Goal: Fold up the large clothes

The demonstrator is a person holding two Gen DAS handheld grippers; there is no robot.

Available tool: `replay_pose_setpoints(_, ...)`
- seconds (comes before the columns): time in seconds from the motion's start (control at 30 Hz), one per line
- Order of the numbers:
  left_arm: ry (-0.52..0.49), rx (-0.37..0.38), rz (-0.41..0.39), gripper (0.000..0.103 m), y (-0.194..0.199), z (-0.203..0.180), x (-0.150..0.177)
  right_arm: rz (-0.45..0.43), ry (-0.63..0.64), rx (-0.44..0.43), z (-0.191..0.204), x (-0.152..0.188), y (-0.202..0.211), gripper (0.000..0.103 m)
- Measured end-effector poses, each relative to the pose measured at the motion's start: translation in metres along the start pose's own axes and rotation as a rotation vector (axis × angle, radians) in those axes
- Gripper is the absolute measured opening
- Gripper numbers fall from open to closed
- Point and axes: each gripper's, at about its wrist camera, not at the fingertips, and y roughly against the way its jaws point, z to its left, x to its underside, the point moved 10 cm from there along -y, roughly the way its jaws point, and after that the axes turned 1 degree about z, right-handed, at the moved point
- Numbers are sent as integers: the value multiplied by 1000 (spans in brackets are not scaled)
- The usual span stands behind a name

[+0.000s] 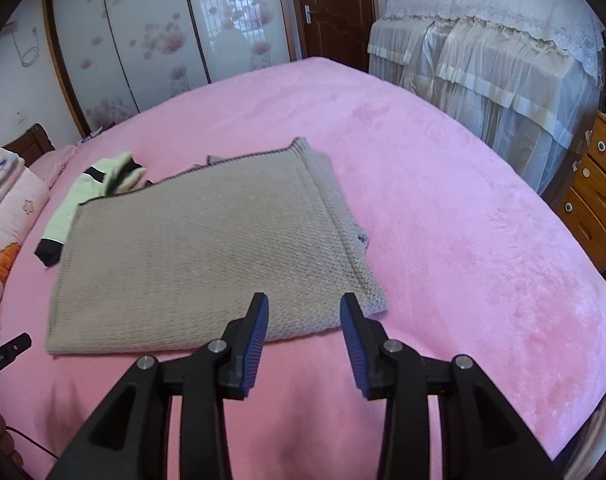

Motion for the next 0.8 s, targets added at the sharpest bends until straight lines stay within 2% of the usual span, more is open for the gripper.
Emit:
replay_pose_setpoints(0.17,30,50,-22,55,36,0,16,-38,26,-43,22,4,34,44)
replay_pose_setpoints(0.37,95,159,12,55,47,-4,41,-59,65,-103,56,14,54,47)
replay_pose_setpoints(0.6,147,284,92,55,5,-14,69,-38,159,-133,99,40,41,47)
replay_pose_setpoints(0.8,223,431,100,55,-36,-24,71,1,204,-121,116,56,5,47)
